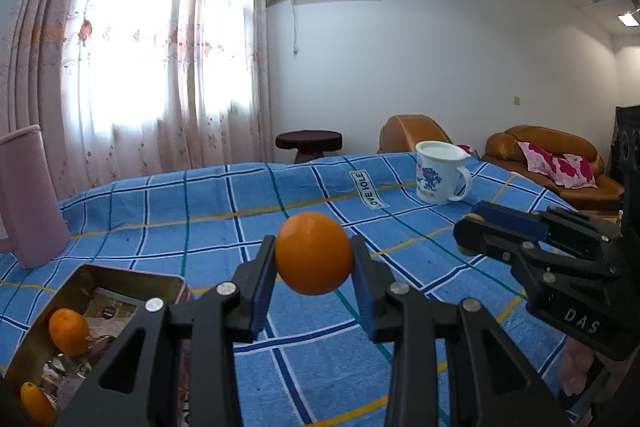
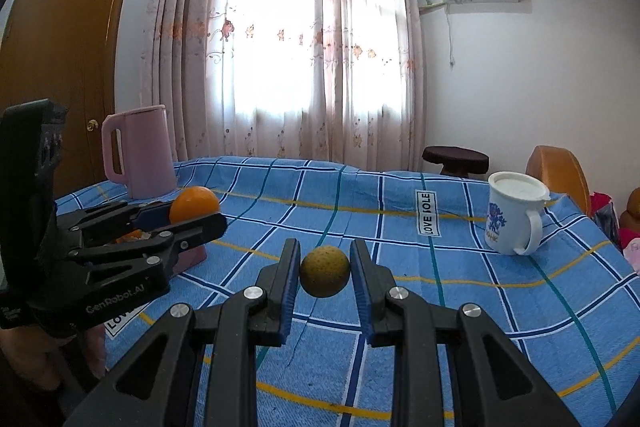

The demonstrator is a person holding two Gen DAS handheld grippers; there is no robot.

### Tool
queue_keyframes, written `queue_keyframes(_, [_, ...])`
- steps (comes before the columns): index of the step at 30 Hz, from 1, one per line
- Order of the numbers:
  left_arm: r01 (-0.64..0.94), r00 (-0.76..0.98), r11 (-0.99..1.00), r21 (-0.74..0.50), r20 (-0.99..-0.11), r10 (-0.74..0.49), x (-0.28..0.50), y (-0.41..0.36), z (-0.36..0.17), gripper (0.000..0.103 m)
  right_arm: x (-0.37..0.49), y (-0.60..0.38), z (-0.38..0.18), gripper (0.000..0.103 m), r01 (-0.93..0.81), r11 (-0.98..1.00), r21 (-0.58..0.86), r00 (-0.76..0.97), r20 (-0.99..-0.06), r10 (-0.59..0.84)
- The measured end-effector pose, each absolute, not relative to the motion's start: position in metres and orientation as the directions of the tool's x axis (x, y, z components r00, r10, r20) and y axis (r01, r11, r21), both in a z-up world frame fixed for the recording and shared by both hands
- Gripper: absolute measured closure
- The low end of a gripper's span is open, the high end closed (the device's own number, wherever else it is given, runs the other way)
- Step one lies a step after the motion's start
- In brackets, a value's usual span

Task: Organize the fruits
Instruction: 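Carry the orange and the yellow-green fruit over the tin box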

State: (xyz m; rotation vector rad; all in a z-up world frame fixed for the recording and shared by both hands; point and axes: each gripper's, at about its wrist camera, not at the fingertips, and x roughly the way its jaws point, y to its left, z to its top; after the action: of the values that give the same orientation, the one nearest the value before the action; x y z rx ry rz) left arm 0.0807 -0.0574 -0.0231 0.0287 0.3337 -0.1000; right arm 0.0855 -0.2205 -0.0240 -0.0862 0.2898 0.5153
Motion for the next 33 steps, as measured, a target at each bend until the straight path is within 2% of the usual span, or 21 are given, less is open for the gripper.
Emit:
queue_keyframes(14, [0.098,0.938,0.995,-0.019,-0.331,-0.099,0.067,-0.040,-0.023,0.065,0.078,-0.210,-0.022,0.076,-0.486,0.874,-0.008,0.842,-0.273,0.466])
queue_keyframes(25, [0.045,0.940,0.997,-0.069,-0.336,-0.066,0.049,0.002,-0.020,0.065,0.079,-0.163,-0.017,0.076,-0.576,0.818,-0.001,0.782,-0.293,0.550])
queue_keyframes(33, [-0.034,0.936,0.996,-0.082,-0.352,0.004,0.033,0.044,-0.018,0.065,0.076,-0.117,-0.012,0.076,-0.657,0.754,-0.003,0.719,-0.302,0.626])
